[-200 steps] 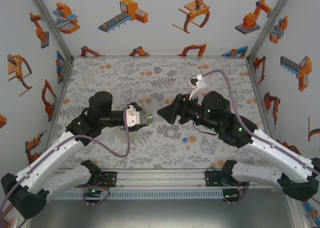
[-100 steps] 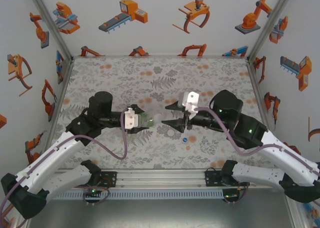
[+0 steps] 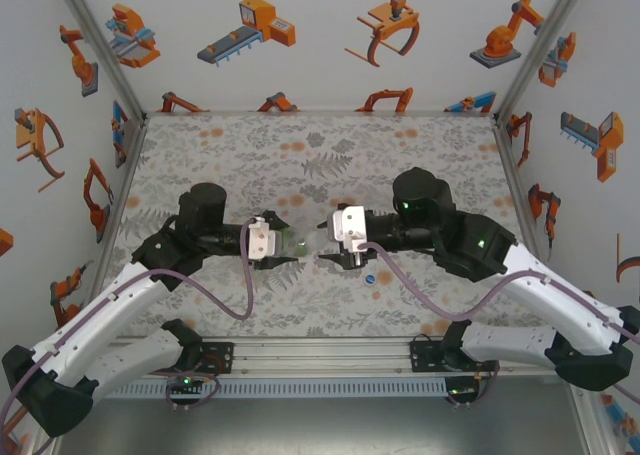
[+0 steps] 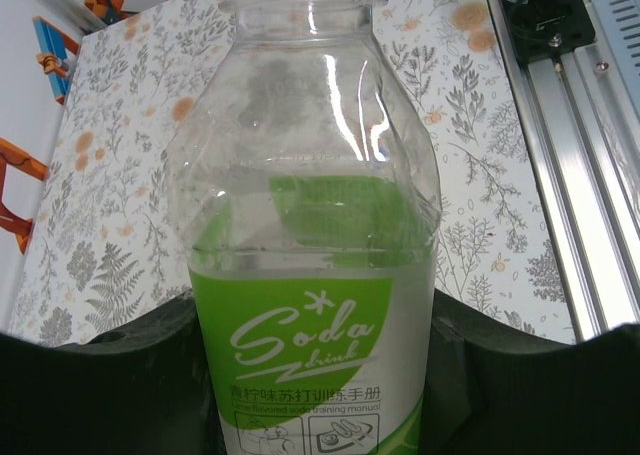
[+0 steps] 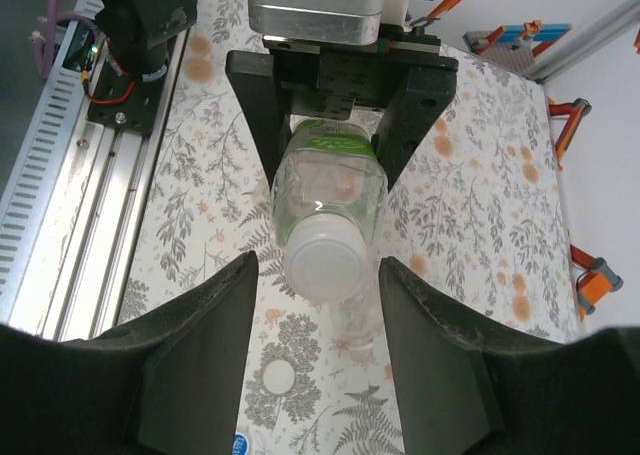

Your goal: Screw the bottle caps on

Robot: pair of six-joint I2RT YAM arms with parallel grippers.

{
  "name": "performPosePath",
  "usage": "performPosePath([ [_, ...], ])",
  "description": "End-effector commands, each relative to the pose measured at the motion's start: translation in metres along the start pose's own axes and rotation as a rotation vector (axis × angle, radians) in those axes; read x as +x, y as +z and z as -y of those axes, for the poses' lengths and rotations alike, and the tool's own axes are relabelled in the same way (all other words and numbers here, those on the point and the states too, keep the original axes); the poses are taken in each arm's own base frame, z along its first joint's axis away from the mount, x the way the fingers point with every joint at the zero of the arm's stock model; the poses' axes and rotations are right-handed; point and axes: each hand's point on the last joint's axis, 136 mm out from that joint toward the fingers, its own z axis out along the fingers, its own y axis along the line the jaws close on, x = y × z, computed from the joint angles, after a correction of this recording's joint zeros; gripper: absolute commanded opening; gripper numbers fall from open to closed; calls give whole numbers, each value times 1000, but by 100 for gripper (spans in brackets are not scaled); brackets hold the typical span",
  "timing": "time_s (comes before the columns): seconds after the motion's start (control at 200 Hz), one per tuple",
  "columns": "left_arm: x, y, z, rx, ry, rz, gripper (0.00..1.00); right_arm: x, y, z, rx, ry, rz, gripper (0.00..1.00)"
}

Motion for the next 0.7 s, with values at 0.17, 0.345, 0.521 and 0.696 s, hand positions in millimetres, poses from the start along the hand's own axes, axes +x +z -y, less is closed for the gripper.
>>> performPosePath([
  [0.17,-15,-3,1,20,37,39,0,-13,0,1,-1,-43,37,43],
  [0.345,-15,-4,1,19,36,40,0,-13,1,1,1,-42,37,40],
  [0.521,-15,-4,1,19,36,39,0,-11,2,6,29,-8,29,30],
  [0.696,-13,-6,-4,-17,44,18,0,-3,2,25,157,188,34,13],
])
